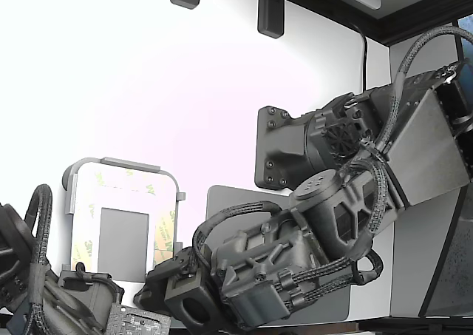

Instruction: Peel off protective film from adhesive tape.

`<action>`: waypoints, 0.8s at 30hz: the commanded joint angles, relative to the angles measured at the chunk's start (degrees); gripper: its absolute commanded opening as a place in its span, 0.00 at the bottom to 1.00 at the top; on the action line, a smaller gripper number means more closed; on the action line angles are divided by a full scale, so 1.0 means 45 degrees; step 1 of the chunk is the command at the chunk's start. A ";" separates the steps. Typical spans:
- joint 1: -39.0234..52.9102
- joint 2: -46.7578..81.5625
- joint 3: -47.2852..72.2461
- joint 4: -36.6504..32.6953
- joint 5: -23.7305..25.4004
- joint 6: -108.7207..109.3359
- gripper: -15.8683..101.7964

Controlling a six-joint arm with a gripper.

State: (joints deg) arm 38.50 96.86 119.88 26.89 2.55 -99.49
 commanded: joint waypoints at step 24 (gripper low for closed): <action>-0.0020 0.0586 -0.0352 0.0137 0.0020 0.0215 0.04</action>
State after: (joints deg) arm 38.76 97.38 119.71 27.69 2.55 -98.61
